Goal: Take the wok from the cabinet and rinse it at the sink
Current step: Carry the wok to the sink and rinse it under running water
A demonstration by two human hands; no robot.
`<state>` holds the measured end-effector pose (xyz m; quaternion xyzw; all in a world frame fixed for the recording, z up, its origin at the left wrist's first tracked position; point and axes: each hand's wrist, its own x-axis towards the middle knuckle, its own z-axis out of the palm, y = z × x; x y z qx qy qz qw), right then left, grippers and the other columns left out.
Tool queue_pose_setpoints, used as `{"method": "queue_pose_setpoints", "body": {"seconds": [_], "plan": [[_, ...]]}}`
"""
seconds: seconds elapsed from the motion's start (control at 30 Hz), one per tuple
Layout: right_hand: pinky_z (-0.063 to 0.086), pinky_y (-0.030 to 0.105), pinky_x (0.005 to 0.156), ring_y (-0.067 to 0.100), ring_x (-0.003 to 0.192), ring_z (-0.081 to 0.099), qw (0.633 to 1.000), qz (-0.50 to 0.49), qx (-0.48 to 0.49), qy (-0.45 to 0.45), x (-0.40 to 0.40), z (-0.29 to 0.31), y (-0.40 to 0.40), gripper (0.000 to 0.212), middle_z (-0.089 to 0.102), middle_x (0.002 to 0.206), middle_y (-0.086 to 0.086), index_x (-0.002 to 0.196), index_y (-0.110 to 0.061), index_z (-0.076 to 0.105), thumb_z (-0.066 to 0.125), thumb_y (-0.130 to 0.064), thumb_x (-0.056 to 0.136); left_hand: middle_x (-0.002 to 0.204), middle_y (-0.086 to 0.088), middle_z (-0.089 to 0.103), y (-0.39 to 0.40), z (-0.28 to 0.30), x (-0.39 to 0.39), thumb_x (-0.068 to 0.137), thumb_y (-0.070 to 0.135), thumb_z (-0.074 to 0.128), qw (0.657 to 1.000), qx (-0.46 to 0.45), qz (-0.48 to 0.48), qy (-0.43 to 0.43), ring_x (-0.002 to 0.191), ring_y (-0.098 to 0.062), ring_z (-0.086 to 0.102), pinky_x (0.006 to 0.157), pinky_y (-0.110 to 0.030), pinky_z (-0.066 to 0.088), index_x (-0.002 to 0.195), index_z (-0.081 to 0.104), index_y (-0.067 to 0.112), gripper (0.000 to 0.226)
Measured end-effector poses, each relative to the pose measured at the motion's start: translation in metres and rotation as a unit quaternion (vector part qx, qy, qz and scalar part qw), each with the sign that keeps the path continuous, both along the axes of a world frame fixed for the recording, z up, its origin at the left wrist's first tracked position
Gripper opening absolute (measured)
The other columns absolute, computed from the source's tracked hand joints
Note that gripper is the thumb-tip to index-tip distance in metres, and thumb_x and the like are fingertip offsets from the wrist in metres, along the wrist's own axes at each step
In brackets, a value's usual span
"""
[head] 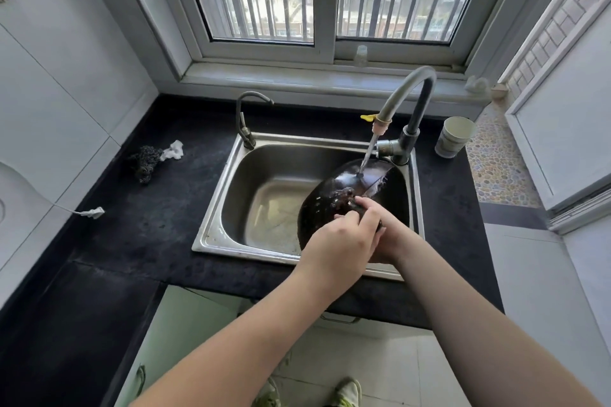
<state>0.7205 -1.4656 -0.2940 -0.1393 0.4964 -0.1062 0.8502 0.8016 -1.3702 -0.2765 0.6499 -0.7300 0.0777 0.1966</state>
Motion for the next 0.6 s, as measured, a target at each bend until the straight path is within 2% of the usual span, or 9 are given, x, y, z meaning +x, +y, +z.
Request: {"method": "queue_pose_setpoints", "body": {"seconds": [0.03, 0.07, 0.1, 0.17, 0.23, 0.33, 0.4, 0.5, 0.6], "plan": [[0.045, 0.031, 0.067, 0.021, 0.07, 0.059, 0.993, 0.056, -0.079, 0.064, -0.003, 0.001, 0.002, 0.037, 0.061, 0.075, 0.006, 0.081, -0.008, 0.064, 0.05, -0.04, 0.092, 0.067, -0.006, 0.061, -0.003, 0.002, -0.001, 0.097, 0.032, 0.037, 1.0, -0.007, 0.0, -0.012, 0.048, -0.019, 0.057, 0.039, -0.027, 0.044, 0.108, 0.063, 0.008, 0.038], [0.045, 0.031, 0.07, 0.021, 0.076, 0.058, 0.955, 0.149, -0.194, 0.169, -0.007, 0.003, 0.005, 0.03, 0.061, 0.085, 0.008, 0.094, -0.006, 0.063, 0.05, -0.033, 0.094, 0.067, -0.005, 0.061, -0.005, 0.003, -0.001, 0.097, 0.031, 0.036, 1.0, -0.009, -0.004, -0.019, 0.048, -0.019, 0.057, 0.039, -0.027, 0.045, 0.11, 0.063, 0.008, 0.038], [0.046, 0.03, 0.073, 0.018, 0.08, 0.058, 0.88, 0.213, -0.33, 0.268, -0.012, 0.002, 0.008, 0.026, 0.06, 0.094, 0.006, 0.108, -0.005, 0.061, 0.05, -0.025, 0.095, 0.067, -0.005, 0.061, -0.006, 0.004, -0.001, 0.096, 0.031, 0.037, 1.0, -0.011, -0.011, -0.021, 0.048, -0.019, 0.057, 0.039, -0.027, 0.046, 0.111, 0.063, 0.008, 0.038], [0.048, 0.021, 0.071, 0.007, 0.082, 0.056, 0.778, 0.153, -0.508, 0.336, -0.027, -0.01, 0.014, 0.029, 0.059, 0.1, -0.002, 0.121, -0.01, 0.054, 0.052, -0.017, 0.092, 0.068, -0.005, 0.062, -0.007, 0.004, -0.002, 0.096, 0.031, 0.038, 1.0, -0.013, -0.02, -0.014, 0.048, -0.018, 0.057, 0.04, -0.026, 0.045, 0.111, 0.062, 0.008, 0.036], [0.043, 0.007, 0.07, -0.005, 0.088, 0.052, 0.729, 0.071, -0.601, 0.32, -0.037, -0.013, 0.024, 0.037, 0.054, 0.106, -0.004, 0.123, -0.018, 0.052, 0.054, -0.007, 0.088, 0.069, -0.005, 0.062, -0.007, 0.003, -0.003, 0.096, 0.031, 0.038, 1.0, -0.013, -0.026, -0.008, 0.049, -0.018, 0.057, 0.039, -0.026, 0.045, 0.113, 0.059, 0.009, 0.036], [0.037, -0.002, 0.079, -0.015, 0.095, 0.049, 0.677, 0.036, -0.69, 0.255, -0.04, -0.015, 0.033, 0.041, 0.051, 0.112, -0.003, 0.121, -0.019, 0.056, 0.06, -0.001, 0.084, 0.071, -0.005, 0.063, -0.013, 0.003, -0.006, 0.097, 0.033, 0.035, 1.0, -0.023, -0.019, -0.005, 0.052, -0.019, 0.059, 0.041, -0.028, 0.047, 0.111, 0.061, 0.009, 0.038], [0.037, 0.001, 0.085, -0.008, 0.099, 0.053, 0.658, 0.038, -0.712, 0.243, -0.036, -0.017, 0.032, 0.034, 0.055, 0.11, -0.005, 0.113, -0.022, 0.06, 0.066, -0.007, 0.083, 0.072, -0.004, 0.062, -0.017, 0.004, -0.008, 0.096, 0.034, 0.036, 1.0, -0.027, -0.006, 0.002, 0.056, -0.02, 0.059, 0.044, -0.029, 0.045, 0.104, 0.061, 0.01, 0.036], [0.04, 0.003, 0.079, 0.002, 0.089, 0.059, 0.631, 0.039, -0.721, 0.285, -0.032, -0.019, 0.025, 0.023, 0.061, 0.096, -0.009, 0.099, -0.018, 0.063, 0.069, -0.005, 0.081, 0.081, -0.002, 0.065, -0.021, 0.007, -0.009, 0.096, 0.039, 0.038, 0.999, -0.017, -0.012, 0.028, 0.065, -0.019, 0.061, 0.05, -0.031, 0.05, 0.107, 0.059, 0.012, 0.036], [0.041, 0.005, 0.07, 0.001, 0.08, 0.06, 0.65, 0.032, -0.702, 0.29, -0.034, -0.01, 0.022, 0.017, 0.064, 0.085, -0.009, 0.09, -0.022, 0.062, 0.068, -0.009, 0.082, 0.098, -0.001, 0.067, -0.023, 0.009, -0.007, 0.093, 0.047, 0.044, 0.995, 0.007, -0.031, 0.093, 0.08, -0.018, 0.064, 0.062, -0.032, 0.055, 0.12, 0.054, 0.013, 0.044]]}}
